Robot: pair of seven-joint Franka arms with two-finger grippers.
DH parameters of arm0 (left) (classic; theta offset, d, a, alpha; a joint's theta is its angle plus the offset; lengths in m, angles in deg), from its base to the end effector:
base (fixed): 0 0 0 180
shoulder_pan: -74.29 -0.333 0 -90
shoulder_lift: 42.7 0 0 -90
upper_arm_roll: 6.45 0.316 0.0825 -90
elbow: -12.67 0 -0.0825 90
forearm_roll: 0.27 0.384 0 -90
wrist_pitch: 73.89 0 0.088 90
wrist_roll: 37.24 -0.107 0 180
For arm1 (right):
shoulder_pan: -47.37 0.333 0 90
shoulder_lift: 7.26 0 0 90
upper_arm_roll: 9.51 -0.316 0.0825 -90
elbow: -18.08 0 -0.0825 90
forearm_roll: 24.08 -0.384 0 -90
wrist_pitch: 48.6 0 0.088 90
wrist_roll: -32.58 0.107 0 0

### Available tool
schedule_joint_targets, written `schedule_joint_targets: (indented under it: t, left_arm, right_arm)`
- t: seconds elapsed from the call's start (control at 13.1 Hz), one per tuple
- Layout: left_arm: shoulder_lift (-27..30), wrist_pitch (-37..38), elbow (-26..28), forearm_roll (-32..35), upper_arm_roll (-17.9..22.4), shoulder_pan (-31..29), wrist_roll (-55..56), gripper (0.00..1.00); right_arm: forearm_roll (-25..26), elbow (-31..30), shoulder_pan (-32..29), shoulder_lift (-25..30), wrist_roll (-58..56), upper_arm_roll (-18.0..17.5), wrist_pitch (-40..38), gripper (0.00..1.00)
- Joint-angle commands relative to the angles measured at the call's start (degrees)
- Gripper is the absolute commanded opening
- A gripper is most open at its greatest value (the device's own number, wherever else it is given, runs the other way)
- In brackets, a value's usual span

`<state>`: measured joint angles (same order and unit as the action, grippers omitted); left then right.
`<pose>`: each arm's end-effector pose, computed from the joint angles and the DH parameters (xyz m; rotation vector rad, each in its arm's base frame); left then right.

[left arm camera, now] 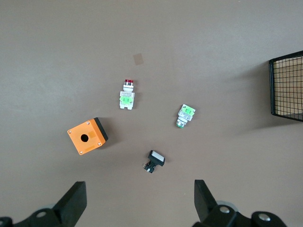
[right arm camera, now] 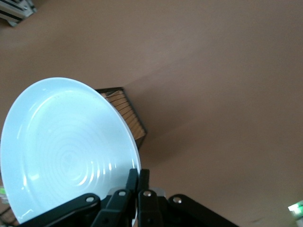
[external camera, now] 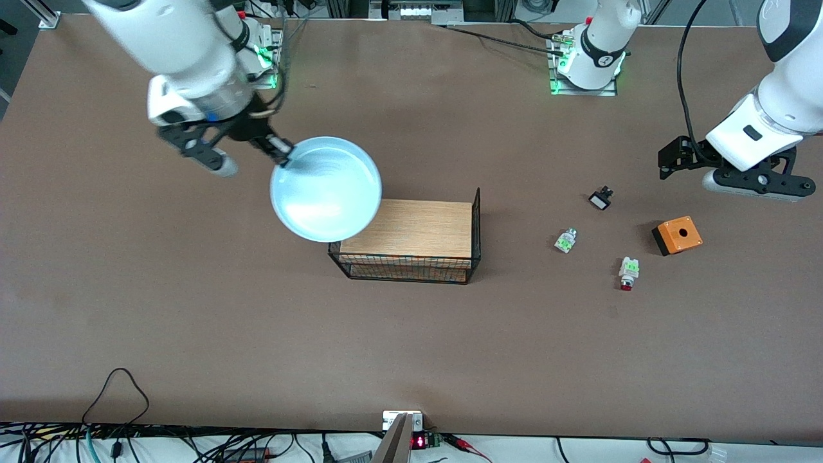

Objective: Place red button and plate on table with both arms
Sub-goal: 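Lift the blue plate out of the box with the right gripper, then lower the blue plate onto the table with the right gripper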

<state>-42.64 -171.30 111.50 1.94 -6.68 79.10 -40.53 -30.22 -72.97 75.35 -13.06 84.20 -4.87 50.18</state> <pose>0.5579 -0.0455 0.5631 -3.0940 0.2338 0.0359 0.5430 0.2475 0.5718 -2.9452 0.7640 0.0497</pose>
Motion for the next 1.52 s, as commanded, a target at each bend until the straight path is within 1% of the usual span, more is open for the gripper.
schedule_joint_targets:
  t: [0.0,0.08,0.3,0.46,0.53,0.68,0.91,1.14,1.29,1.37,1.45]
  left_arm:
    - [0.47,1.34,-0.74,1.39,-0.21,0.38,0.91,1.00]
    - [0.47,1.34,-0.83,1.30,-0.21,0.38,0.91,1.00]
    - [0.38,1.26,-0.83,1.30,-0.12,0.29,0.91,1.00]
    - [0.29,1.17,-0.83,1.30,-0.04,0.11,0.91,1.00]
    - [0.38,1.25,-0.83,1.39,-0.03,0.11,0.91,1.00]
    - [0.21,1.08,-1.18,1.39,-0.12,0.29,0.91,1.00]
    - [0.38,2.04,-1.18,1.39,-0.12,0.38,0.91,1.00]
    - [0.12,2.22,-1.71,1.39,-0.12,0.46,0.91,1.00]
    - [0.03,2.31,-1.71,1.39,-0.12,0.46,0.91,1.00]
    - [-0.06,2.22,-1.71,1.39,-0.12,0.46,0.91,1.00]
    - [-0.06,2.22,-1.71,1.39,-0.12,0.46,0.91,1.00]
  right_arm:
    - [-1.25,-0.88,-8.08,0.35,-14.30,-0.68,-6.73,0.00]
    - [-0.98,-1.32,-10.98,0.17,-19.14,-0.68,-7.80,0.00]
    - [-0.11,-5.97,-19.33,-0.44,-34.17,-0.59,-6.85,0.00]
    - [2.43,-8.87,-22.86,-1.93,-40.25,-0.59,-4.23,0.00]
    - [2.88,-11.06,-24.44,-2.46,-43.42,-0.59,-1.95,0.00]
    - [3.93,-17.20,-26.12,-2.56,-47.38,-0.59,5.15,0.00]
    - [4.64,-27.31,-28.32,-3.34,-55.82,-0.59,20.88,0.00]
    - [4.29,-37.59,-28.94,-4.40,-59.52,-0.59,35.55,0.00]
    - [4.20,-41.12,-30.17,-6.15,-62.15,-0.68,41.64,0.00]
    - [4.03,-41.31,-30.52,-6.85,-63.65,-0.68,42.02,0.00]
    - [3.94,-41.14,-30.70,-7.12,-64.27,-0.68,41.85,0.31]
